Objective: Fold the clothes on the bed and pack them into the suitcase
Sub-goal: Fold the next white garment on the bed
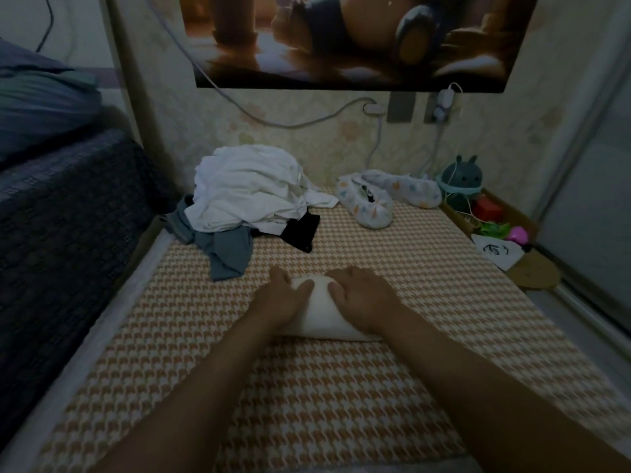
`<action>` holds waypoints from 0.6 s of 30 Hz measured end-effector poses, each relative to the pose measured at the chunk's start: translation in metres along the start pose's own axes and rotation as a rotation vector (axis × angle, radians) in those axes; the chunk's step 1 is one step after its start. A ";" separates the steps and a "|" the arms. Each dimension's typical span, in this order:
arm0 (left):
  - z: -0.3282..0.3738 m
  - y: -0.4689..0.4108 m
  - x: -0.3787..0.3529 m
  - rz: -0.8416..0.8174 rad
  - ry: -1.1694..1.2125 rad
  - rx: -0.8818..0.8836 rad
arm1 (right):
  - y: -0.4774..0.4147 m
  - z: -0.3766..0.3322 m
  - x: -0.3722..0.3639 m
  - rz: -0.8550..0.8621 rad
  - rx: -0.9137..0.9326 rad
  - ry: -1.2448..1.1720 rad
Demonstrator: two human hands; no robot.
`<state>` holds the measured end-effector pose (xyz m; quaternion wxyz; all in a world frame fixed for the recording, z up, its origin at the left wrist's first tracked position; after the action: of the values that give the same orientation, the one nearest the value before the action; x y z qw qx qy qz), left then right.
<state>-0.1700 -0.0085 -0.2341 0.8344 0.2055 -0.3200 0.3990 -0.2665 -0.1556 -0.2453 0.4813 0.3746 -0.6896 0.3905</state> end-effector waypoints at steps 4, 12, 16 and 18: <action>0.008 -0.016 -0.001 -0.121 0.034 0.074 | -0.003 0.003 -0.001 -0.036 0.014 -0.031; 0.007 -0.012 0.009 -0.364 -0.017 0.054 | 0.018 0.002 0.019 -0.193 0.052 -0.154; 0.020 0.012 0.012 -0.411 -0.024 -0.030 | 0.034 0.013 0.040 -0.448 -0.038 -0.303; 0.026 0.026 0.013 -0.399 -0.051 -0.086 | 0.043 0.012 0.044 -0.534 -0.050 -0.287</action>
<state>-0.1945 -0.0017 -0.2041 0.8965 0.2390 -0.3106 0.2066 -0.3210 -0.1549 -0.2143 0.4737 0.5819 -0.6372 0.1762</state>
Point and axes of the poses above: each hand's wrist, its own y-axis away from the middle knuckle, its own x-axis out of the back of the hand, z = x × y, the point moved 5 cm from there along -y, towards the middle knuckle, and after that the axes turned 5 degrees about -x, right-handed, at the moved point
